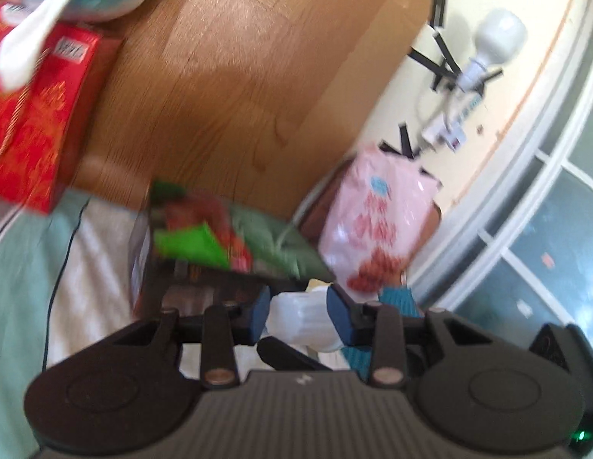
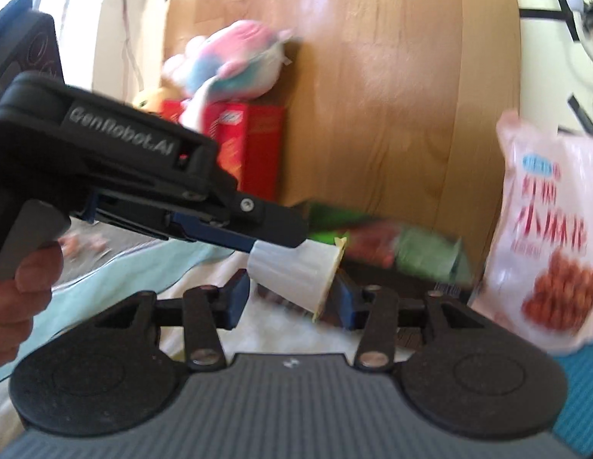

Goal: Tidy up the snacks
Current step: 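Carry the white cup over the black box and open both grippers, then move both grippers back above the green printed bag on the bed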

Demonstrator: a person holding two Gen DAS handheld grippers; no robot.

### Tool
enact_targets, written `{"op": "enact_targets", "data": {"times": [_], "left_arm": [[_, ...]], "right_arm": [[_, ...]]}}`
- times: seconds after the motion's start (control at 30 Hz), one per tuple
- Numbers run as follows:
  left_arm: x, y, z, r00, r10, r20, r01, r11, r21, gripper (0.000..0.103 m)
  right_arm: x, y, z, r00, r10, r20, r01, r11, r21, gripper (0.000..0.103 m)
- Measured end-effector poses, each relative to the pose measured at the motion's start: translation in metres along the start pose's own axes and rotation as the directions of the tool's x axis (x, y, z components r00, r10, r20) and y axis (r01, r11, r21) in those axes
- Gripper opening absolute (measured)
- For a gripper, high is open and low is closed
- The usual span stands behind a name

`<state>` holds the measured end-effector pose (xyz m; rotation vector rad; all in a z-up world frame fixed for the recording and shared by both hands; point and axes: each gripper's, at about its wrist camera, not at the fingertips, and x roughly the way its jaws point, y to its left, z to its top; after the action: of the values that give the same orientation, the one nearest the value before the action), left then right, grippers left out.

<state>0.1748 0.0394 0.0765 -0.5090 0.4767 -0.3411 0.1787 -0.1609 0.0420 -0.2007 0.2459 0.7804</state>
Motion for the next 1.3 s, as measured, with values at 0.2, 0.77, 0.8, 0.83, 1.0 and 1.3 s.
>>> {"op": "enact_targets", "data": {"times": [0.2, 0.77, 0.8, 0.83, 1.0, 1.3], "left_arm": [[0.050, 0.019, 0.037, 0.998, 0.051, 0.020, -0.050, 0.997, -0.051, 0.038], [-0.008, 0.038, -0.022, 0.974, 0.217, 0.061, -0.216, 0.976, -0.020, 0.042], [-0.016, 0.038, -0.031, 0.974, 0.220, 0.058, -0.219, 0.975, -0.022, 0.042], [-0.024, 0.037, -0.040, 0.972, 0.227, 0.061, -0.226, 0.974, -0.024, 0.042], [-0.045, 0.021, -0.081, 0.945, 0.323, 0.043, -0.324, 0.946, 0.016, 0.042], [-0.044, -0.023, -0.117, 0.912, 0.411, 0.020, -0.408, 0.898, 0.166, 0.043]], "right_arm": [[0.058, -0.048, 0.027, 1.000, -0.011, 0.023, 0.008, 0.995, 0.095, 0.050], [0.007, -0.064, -0.017, 1.000, 0.003, 0.005, -0.005, 0.959, 0.284, 0.065], [0.002, -0.062, -0.024, 1.000, 0.012, -0.010, -0.009, 0.953, 0.302, 0.065], [-0.005, -0.059, -0.031, 1.000, 0.016, -0.023, -0.008, 0.947, 0.321, 0.065], [-0.036, -0.044, -0.058, 0.999, 0.005, -0.049, 0.015, 0.923, 0.386, 0.065], [-0.081, -0.028, -0.077, 0.999, -0.033, -0.041, 0.048, 0.888, 0.457, 0.065]]}}
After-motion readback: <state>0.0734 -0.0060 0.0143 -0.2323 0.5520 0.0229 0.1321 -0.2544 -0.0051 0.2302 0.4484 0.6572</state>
